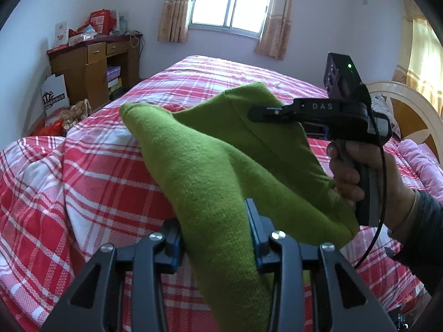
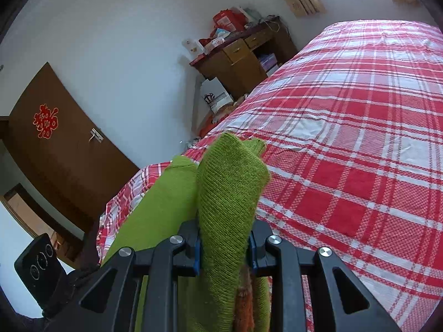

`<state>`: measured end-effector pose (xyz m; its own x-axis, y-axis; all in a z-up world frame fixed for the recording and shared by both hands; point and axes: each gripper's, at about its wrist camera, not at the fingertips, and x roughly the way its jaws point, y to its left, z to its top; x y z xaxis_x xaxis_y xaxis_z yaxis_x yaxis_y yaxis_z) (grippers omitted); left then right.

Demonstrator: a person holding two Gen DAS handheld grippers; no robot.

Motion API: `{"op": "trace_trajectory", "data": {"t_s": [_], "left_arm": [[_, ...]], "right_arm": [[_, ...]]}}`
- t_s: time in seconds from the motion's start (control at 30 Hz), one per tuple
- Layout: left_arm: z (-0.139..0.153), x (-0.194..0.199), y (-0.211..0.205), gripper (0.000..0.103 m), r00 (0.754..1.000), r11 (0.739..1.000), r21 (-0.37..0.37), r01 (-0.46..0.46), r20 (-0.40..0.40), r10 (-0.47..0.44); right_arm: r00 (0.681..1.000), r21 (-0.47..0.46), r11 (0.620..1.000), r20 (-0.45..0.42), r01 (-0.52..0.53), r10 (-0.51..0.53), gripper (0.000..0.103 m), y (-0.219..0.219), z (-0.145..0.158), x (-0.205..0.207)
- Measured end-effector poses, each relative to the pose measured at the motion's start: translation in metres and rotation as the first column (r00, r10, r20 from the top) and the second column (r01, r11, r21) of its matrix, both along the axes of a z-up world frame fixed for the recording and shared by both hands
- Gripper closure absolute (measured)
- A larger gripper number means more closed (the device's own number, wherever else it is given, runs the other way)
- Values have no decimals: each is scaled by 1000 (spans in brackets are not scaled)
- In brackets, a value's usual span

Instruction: Fold small clothes

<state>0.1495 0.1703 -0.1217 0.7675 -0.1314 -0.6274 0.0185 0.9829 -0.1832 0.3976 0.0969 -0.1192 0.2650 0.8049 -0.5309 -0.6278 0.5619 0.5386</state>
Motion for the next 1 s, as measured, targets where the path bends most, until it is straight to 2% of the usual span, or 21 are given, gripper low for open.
{"op": "trace_trajectory", "data": {"t_s": [0.63, 0.73, 0.9, 1.0], "left_arm": [[-22, -4, 9, 61, 999, 1000, -18, -9, -36, 9], [-23, -4, 9, 58, 999, 1000, -21, -14, -35, 13], [-24, -5, 11, 45, 998, 999, -11, -40, -46, 39], [-23, -7, 10, 43, 998, 999, -1, -44, -51, 44]], "right_arm": [[998, 1, 999, -59, 36, -36, 77, -5, -21, 9], [996, -4, 999, -69, 48, -49, 77, -6, -29, 10], [996, 3, 999, -78, 53, -52, 77, -10, -35, 10], [996, -12, 998, -61, 57, -58, 75, -8, -36, 7]]}}
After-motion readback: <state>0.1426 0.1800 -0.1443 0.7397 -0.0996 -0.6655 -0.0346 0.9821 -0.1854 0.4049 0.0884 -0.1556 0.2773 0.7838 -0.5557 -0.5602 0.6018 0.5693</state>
